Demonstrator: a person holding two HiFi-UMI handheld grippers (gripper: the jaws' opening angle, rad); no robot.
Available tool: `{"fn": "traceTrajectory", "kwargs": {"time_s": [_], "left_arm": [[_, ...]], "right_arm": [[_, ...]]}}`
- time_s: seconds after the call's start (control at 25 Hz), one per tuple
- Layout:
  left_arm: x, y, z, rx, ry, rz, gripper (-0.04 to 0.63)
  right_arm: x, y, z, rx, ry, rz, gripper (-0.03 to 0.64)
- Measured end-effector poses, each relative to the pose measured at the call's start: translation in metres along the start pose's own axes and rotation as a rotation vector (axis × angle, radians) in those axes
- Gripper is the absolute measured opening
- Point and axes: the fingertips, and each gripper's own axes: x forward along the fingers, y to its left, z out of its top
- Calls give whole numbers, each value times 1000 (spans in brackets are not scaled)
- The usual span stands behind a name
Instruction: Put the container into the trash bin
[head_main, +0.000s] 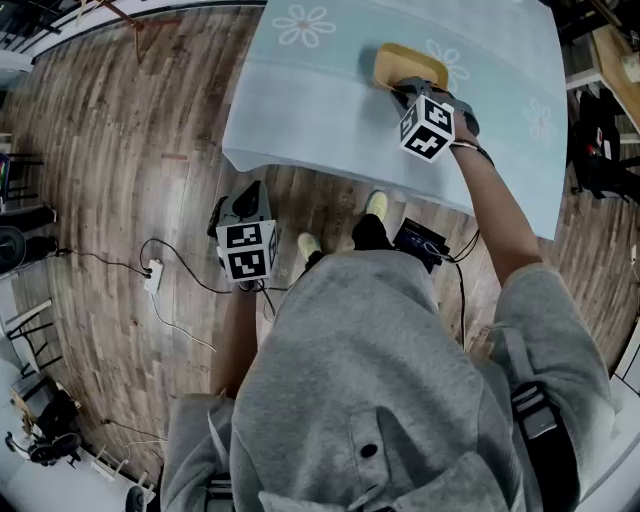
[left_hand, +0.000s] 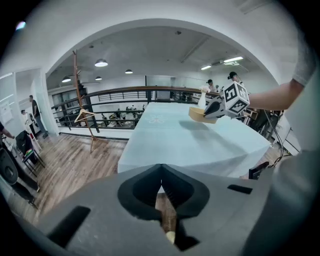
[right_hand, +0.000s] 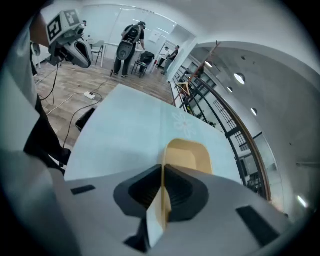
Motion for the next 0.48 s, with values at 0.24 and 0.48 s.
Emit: {"fn": "traceTrajectory", "kwargs": {"time_s": [0.24,0.48], "left_arm": [[-46,53,-48,-125,-10,94,20],[-101,96,-104,-239,-18,209,20]], "right_arm": [[16,51,112,-133,-105,72,38],[25,119,211,-285,-208,148,38]]}}
